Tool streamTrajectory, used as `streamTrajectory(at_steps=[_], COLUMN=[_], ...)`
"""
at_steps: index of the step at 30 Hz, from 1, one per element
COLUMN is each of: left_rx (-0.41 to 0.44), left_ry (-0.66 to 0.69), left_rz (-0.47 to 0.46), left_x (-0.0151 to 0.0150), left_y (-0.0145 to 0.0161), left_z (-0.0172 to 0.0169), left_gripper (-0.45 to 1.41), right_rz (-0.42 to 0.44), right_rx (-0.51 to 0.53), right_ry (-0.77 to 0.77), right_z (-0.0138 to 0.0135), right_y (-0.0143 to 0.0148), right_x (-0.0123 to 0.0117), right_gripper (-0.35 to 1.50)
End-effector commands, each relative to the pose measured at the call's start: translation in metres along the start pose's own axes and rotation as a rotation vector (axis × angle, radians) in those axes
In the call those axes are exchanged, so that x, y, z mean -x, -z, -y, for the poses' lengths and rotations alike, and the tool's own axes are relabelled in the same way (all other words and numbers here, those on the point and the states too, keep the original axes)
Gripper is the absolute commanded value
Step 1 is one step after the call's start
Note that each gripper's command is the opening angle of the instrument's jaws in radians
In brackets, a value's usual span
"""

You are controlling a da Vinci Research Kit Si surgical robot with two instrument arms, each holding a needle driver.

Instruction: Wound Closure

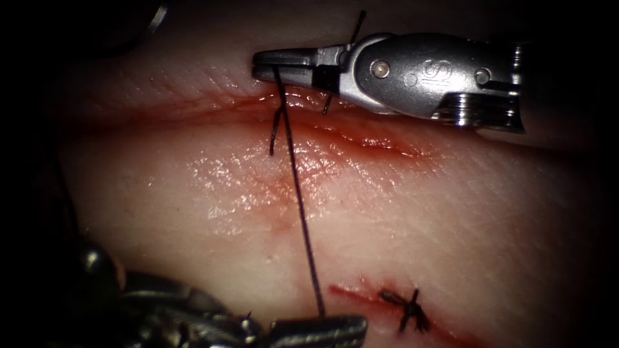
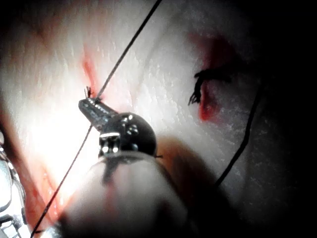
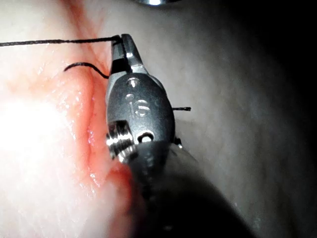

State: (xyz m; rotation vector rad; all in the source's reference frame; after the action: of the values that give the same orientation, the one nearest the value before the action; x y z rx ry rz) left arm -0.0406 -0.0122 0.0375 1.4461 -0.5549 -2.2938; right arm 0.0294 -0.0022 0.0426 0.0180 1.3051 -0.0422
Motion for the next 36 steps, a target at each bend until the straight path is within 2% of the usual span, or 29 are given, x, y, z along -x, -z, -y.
streamTrajectory(at_steps=[1,7,8,14,19,20,21,22,23,24,26,32,36], left_rx=[0.001,-0.01,-0.036,-0.079,-0.087,-0.09,-0.095,-0.101,-0.104,-0.103,-0.106,-0.125,-0.126], left_ry=[0.001,0.015,0.023,0.046,0.054,0.061,0.062,0.063,0.07,0.071,0.073,0.088,0.093], left_rz=[-0.003,-0.023,0.003,0.089,0.139,0.146,0.151,0.156,0.161,0.169,0.184,0.219,0.236], left_x=[0.0003,0.0017,0.0022,0.004,0.0054,0.0059,0.0062,0.0066,0.0069,0.0074,0.0081,0.0095,0.0094], left_y=[-0.0006,0.0022,0.0041,0.0094,0.0117,0.0121,0.0124,0.0126,0.0129,0.0131,0.0134,0.0138,0.0139], left_z=[-0.0001,0.0009,0.0014,0.002,0.0017,0.0016,0.0016,0.0016,0.0015,0.0015,0.0016,0.0019,0.0021], left_gripper=[-0.45,-0.45,-0.45,-0.45,-0.45,-0.45,-0.45,-0.45,-0.45,-0.45,-0.45,-0.45,-0.45], right_rz=[-0.005,-0.007,-0.009,-0.021,-0.032,-0.038,-0.045,-0.056,-0.07,-0.084,-0.116,-0.164,-0.177], right_rx=[0.002,0.008,0.007,-0.015,-0.036,-0.038,-0.039,-0.039,-0.04,-0.034,-0.012,0.041,0.054], right_ry=[0.003,-0.025,-0.036,-0.071,-0.134,-0.165,-0.195,-0.232,-0.3,-0.327,-0.357,-0.401,-0.389], right_z=[-0.0004,-0.0001,0.0003,0.0024,0.0044,0.0048,0.0051,0.0054,0.0057,0.0058,0.0056,0.0034,0.0009], right_y=[-0.0008,0.0,0.0006,0.0022,0.0028,0.003,0.0032,0.0034,0.0037,0.0038,0.0042,0.0061,0.0078], right_x=[0.0,0.0,-0.0002,-0.0012,-0.003,-0.0036,-0.0039,-0.0043,-0.0048,-0.0051,-0.006,-0.0077,-0.0081], right_gripper=[-0.35,-0.35,-0.35,-0.35,-0.35,-0.18,0.11,0.24,0.69,0.96,1.3,1.47,1.47])
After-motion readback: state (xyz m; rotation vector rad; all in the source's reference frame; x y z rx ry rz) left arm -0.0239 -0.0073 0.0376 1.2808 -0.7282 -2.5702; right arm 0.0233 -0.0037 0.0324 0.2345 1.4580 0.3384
